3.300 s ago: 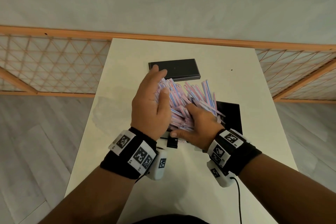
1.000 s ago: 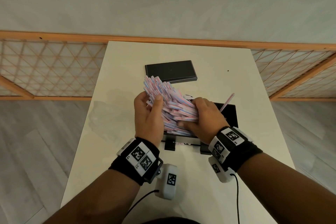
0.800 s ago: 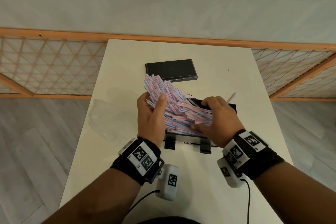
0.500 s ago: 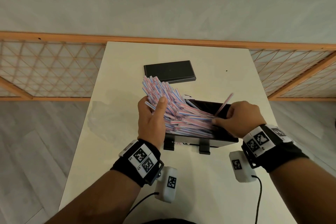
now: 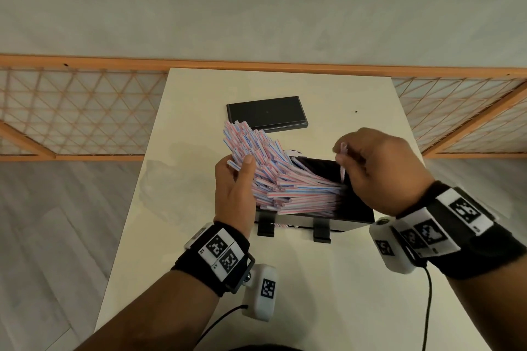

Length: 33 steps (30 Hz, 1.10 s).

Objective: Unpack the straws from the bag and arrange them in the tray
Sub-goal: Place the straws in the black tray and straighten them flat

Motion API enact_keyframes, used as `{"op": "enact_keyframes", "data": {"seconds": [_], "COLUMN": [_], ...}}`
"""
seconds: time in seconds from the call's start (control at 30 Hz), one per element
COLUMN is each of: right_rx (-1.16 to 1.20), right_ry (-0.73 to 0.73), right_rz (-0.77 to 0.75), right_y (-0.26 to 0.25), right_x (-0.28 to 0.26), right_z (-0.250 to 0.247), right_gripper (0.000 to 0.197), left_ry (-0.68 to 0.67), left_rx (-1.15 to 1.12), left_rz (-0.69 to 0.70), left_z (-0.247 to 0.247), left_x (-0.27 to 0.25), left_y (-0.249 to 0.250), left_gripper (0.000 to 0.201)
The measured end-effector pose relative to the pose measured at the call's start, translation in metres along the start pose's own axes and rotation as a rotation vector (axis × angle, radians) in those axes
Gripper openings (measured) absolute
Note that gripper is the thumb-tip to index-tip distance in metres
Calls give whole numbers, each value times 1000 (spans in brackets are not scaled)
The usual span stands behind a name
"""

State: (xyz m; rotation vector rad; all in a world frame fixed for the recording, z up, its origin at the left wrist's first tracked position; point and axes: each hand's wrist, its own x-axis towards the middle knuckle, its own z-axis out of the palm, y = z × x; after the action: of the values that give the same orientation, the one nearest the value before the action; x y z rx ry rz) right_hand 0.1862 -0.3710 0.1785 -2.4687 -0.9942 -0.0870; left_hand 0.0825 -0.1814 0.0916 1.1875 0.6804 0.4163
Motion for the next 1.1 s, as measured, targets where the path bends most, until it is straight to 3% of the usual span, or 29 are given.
{"op": "enact_keyframes", "data": {"seconds": [0.07, 0.17, 0.23, 0.37, 0.47, 0.5, 0.6, 0.67, 0.97, 1.1], "right_rx": [42, 152, 133, 130, 187, 150, 11, -9, 41, 167], "right_ry": [-153, -424, -490, -615, -601, -595, -608, -607, -537, -492], "right_rz": [13, 139, 246, 398, 375, 366, 395, 422, 465, 490], "right_y": [-8, -5, 10, 29, 32, 30, 22, 18, 13, 8], "right_x": [0, -8, -15, -15, -9, -6, 1, -1, -3, -3], "right_z": [8, 31, 45, 73, 96, 98, 95, 95, 102, 102], "right_gripper": [20, 59, 76, 89, 101, 102, 99, 108, 109, 106], "left_ry": [5, -11, -14, -82, -200, -204, -129, -100, -212, -221], "left_rx": [-12, -27, -35, -38, -7, -10, -64, -126, -135, -62], "left_rz": [1, 14, 21, -37, -104, -112, -141, -146, -156, -90], "left_z": [0, 0, -1, -5, -4, -4, -6, -5, 3, 4], "left_x": [1, 4, 5, 4, 2, 4, 12, 17, 34, 36], "left_y": [-1, -1, 0, -3, -4, -3, 1, 6, 19, 20], "left_gripper": [55, 57, 61, 67, 39, 38, 72, 87, 73, 51]}}
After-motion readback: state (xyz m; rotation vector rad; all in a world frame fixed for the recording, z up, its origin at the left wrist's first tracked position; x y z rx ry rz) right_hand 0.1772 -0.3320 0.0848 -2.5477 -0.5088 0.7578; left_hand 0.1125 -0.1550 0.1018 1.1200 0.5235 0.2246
